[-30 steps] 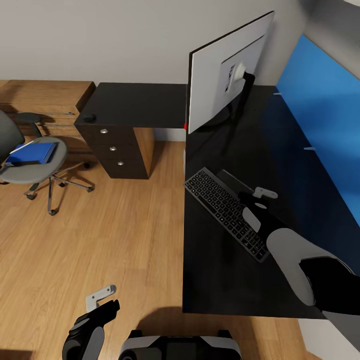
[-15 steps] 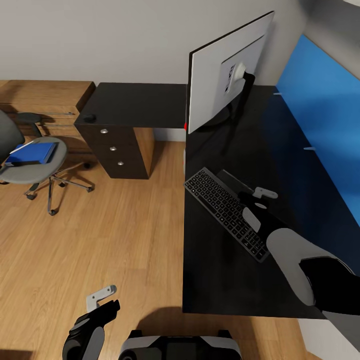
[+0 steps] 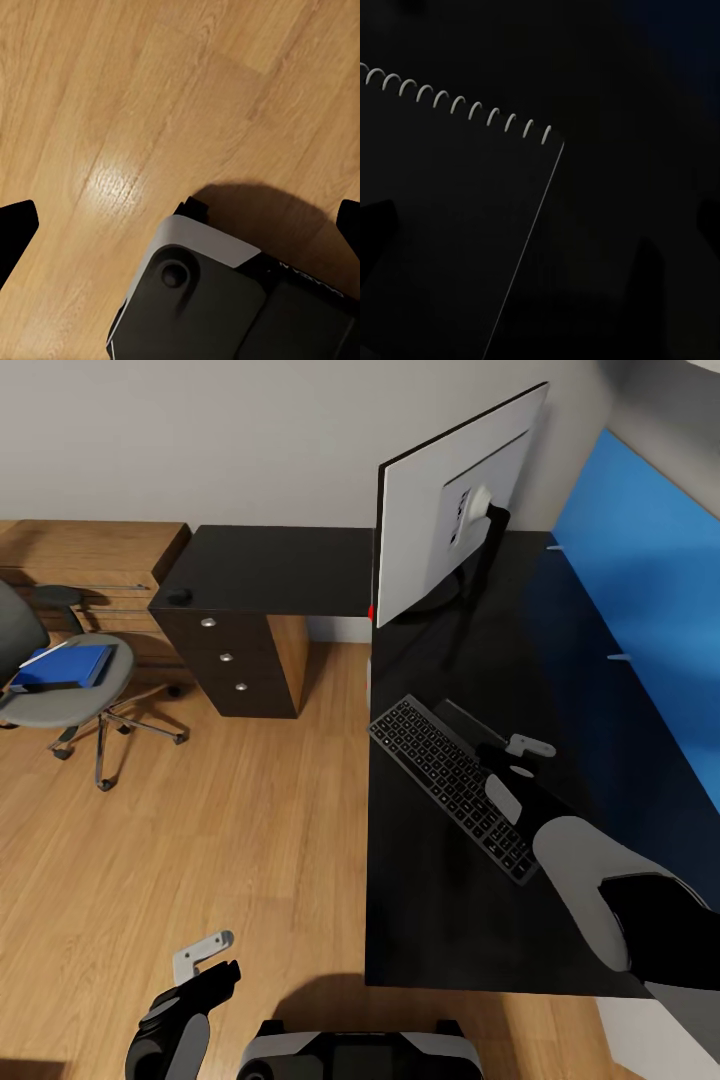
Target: In the bedroom, organize the workspace by keeping the computer under the desk, ensuring the monitor is on the desk, placing the keyboard on the desk next to the monitor, placing the mouse on the desk next to the keyboard, moving the folder from the swivel chair onto the desk next to the mouse, stacking the notebook on top of the folder with the pen on top of the notebook, and positioning the swivel chair next to the desk.
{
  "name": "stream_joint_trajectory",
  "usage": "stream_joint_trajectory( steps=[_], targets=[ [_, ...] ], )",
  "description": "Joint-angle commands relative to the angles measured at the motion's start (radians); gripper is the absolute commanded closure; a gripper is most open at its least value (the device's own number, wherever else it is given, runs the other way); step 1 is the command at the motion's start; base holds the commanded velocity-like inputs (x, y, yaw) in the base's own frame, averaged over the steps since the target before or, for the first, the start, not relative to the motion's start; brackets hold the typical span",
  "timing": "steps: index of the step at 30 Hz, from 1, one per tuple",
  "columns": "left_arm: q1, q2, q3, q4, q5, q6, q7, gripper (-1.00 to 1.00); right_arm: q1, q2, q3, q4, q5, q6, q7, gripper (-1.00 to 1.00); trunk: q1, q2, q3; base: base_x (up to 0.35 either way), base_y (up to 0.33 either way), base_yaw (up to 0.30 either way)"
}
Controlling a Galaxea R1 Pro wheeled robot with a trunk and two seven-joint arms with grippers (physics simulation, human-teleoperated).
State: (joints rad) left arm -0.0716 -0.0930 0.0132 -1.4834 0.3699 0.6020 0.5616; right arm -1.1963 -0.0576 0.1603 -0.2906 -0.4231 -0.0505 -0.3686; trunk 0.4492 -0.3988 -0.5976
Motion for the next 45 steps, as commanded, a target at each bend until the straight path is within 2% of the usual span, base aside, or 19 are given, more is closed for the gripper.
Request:
stream_joint_trajectory(
  steps=[1, 7, 9, 10, 11, 13, 35, 41, 45],
  targets=[
    [0.0, -0.001, 0.001, -0.001, 0.011, 0.002, 0.007, -1.0, 0.0, -0.001, 0.007, 0.032, -0.021, -0.004, -0.003, -1.0, 0.001, -0.001, -0.001, 0.0, 0.0, 0.0],
    [0.0, -0.001, 0.001, 0.002, 0.011, 0.003, 0.007, -1.0, 0.0, -0.001, 0.006, 0.019, -0.022, 0.025, -0.003, -1.0, 0.001, -0.001, -0.001, 0.0, 0.0, 0.0],
    [0.0, -0.001, 0.001, 0.007, 0.011, 0.002, 0.006, -1.0, 0.0, -0.001, 0.006, 0.0, -0.022, 0.056, -0.003, -1.0, 0.001, -0.001, -0.001, 0.0, 0.0, 0.0],
    [0.0, -0.001, 0.001, 0.011, 0.011, 0.002, 0.006, -1.0, 0.003, -0.001, 0.005, -0.035, -0.023, 0.111, -0.003, -1.0, 0.001, -0.001, -0.001, 0.0, 0.0, 0.0],
    [0.0, -0.001, 0.001, 0.012, 0.011, 0.002, 0.006, -1.0, 0.006, -0.002, 0.004, -0.051, -0.023, 0.134, -0.003, -1.0, 0.001, -0.001, -0.001, 0.0, 0.0, 0.0],
    [0.0, -0.001, 0.001, 0.013, 0.011, 0.002, 0.006, -1.0, 0.01, -0.002, 0.004, -0.068, -0.023, 0.16, -0.003, -1.0, 0.001, -0.001, -0.001, 0.0, 0.0, 0.0],
    [0.0, -0.002, -0.002, 0.031, 0.011, 0.002, 0.006, -1.0, 0.014, 0.002, 0.004, -0.11, -0.027, 0.221, -0.003, -1.0, 0.001, -0.001, -0.001, 0.0, 0.0, 0.0],
    [0.0, -0.001, -0.002, 0.033, 0.011, 0.002, 0.006, -1.0, 0.021, 0.002, 0.003, -0.146, -0.027, 0.228, -0.003, -1.0, 0.001, -0.001, -0.001, 0.0, 0.0, 0.0],
    [0.0, -0.001, -0.002, 0.034, 0.011, 0.002, 0.006, -1.0, 0.046, 0.002, 0.002, -0.213, -0.026, 0.268, -0.004, -1.0, 0.001, -0.001, -0.001, 0.0, 0.0, 0.0]
  ],
)
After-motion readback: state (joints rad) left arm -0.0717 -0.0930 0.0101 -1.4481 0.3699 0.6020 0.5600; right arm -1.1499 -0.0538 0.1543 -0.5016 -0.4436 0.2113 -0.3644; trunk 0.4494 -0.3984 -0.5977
